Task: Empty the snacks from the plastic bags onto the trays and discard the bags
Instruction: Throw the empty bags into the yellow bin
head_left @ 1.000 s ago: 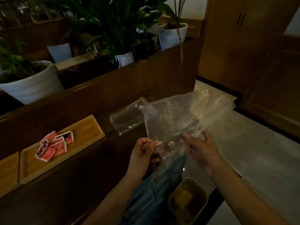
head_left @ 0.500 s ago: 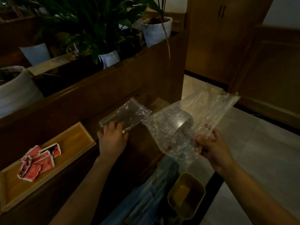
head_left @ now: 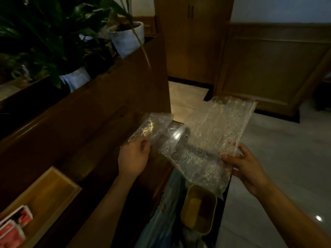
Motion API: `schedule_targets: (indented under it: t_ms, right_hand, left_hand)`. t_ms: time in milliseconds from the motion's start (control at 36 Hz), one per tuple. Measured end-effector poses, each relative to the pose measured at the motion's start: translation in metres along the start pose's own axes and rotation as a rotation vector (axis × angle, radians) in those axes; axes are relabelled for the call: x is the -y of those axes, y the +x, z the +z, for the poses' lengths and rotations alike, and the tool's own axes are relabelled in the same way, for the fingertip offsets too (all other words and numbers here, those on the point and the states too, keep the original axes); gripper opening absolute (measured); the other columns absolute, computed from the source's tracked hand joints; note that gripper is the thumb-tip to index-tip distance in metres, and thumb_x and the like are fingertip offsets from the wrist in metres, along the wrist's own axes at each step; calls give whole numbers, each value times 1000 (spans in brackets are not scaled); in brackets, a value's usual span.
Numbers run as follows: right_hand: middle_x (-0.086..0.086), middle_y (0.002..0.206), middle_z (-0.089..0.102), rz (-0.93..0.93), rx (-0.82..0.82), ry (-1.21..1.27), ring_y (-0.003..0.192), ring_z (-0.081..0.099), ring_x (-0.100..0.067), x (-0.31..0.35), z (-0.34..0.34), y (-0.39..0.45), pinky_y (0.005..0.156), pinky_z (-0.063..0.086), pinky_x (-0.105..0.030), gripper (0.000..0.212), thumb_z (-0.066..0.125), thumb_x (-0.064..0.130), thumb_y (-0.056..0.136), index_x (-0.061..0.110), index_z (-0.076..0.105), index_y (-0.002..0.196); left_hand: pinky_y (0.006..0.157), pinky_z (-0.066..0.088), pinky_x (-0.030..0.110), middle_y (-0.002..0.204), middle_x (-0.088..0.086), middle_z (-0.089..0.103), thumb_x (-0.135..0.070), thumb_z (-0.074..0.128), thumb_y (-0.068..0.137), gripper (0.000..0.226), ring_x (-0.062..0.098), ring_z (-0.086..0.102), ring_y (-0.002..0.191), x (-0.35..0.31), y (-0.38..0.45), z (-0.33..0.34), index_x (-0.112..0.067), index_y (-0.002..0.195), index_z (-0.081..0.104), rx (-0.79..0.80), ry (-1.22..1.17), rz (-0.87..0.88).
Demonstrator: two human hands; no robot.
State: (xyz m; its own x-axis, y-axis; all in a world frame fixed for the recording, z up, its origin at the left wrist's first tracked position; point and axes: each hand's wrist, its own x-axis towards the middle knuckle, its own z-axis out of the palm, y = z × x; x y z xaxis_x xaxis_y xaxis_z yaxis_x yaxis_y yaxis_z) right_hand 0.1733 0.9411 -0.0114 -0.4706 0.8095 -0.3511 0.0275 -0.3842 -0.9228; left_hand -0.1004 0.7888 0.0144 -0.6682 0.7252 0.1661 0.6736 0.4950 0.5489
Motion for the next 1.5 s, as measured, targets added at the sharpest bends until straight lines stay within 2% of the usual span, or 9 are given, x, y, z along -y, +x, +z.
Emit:
schedule_targets:
  t_ms: [222, 417, 556, 750, 833, 1000, 1139, 1306, 1500]
  right_hand:
    - [-10, 99, 72, -38, -159, -2, 76, 69, -20, -3, -48, -30, 56, 54, -29, 52, 68, 2, 82, 26, 55, 127]
    - [-11, 99, 74, -55, -255, -69, 72, 69, -20, -13, -91, -53, 58, 53, -33, 49, 68, 8, 84, 28, 56, 126]
    - [-10, 99, 75, -2, -298, -94, 76, 69, -24, -38, -115, -64, 63, 55, -37, 48, 68, 10, 84, 29, 56, 127]
    - [-7, 96, 74, 122, -319, -107, 75, 69, -21, -88, -134, -69, 65, 55, -38, 46, 69, 11, 84, 32, 57, 124]
    - [-12, 100, 72, 201, -297, -99, 81, 67, -26, -110, -137, -69, 71, 54, -43, 46, 68, 11, 85, 30, 57, 125]
    - [-14, 103, 71, 365, -262, -116, 80, 66, -29, -159, -137, -64, 67, 53, -40, 46, 65, 7, 86, 22, 53, 128]
    - [-16, 101, 70, 468, -218, -139, 78, 64, -28, -194, -133, -55, 63, 49, -36, 47, 59, 1, 88, 21, 50, 129]
    - [-15, 103, 69, 563, -165, -236, 80, 66, -28, -232, -121, -33, 61, 50, -32, 56, 61, 9, 89, 30, 36, 135]
    - [-17, 110, 67, 734, -131, -207, 83, 66, -26, -290, -116, 3, 57, 47, -27, 61, 60, 3, 89, 26, 36, 140]
  left_hand:
    - [65, 50, 25, 79, -15, 65, -23, 61, 92, 8, 10, 64, 76, -73, 11, 35, -27, 91, 69, 155, -385, 41]
    - [63, 47, 2, 85, -17, 62, -18, 60, 93, 10, -12, 60, 77, -116, -6, 66, -22, 100, 66, 256, -565, 100]
    - [78, 57, 24, 95, -7, 70, -20, 62, 92, 16, 8, 67, 89, -123, -24, 94, -18, 106, 68, 341, -708, 42]
    - [67, 54, 13, 87, -9, 68, -14, 60, 92, 13, -3, 66, 76, -103, -55, 138, -26, 92, 65, 424, -793, -112]
    - [74, 55, 29, 87, -7, 70, -18, 61, 93, 19, 11, 68, 83, -81, -69, 161, -35, 85, 63, 444, -738, -195]
    - [72, 56, 35, 85, 4, 71, -18, 62, 91, 13, 20, 68, 81, -36, -98, 199, -28, 86, 69, 528, -655, -329]
    - [52, 47, 3, 82, -9, 65, -16, 60, 93, 9, 0, 61, 71, -13, -112, 227, -17, 100, 65, 541, -622, -467]
    - [75, 51, 31, 82, 0, 66, -12, 58, 94, 14, 17, 62, 81, 23, -120, 261, -22, 87, 67, 633, -598, -606]
    - [63, 46, 18, 89, -2, 65, -12, 59, 93, 9, 9, 61, 80, 59, -125, 318, -20, 96, 64, 702, -489, -705]
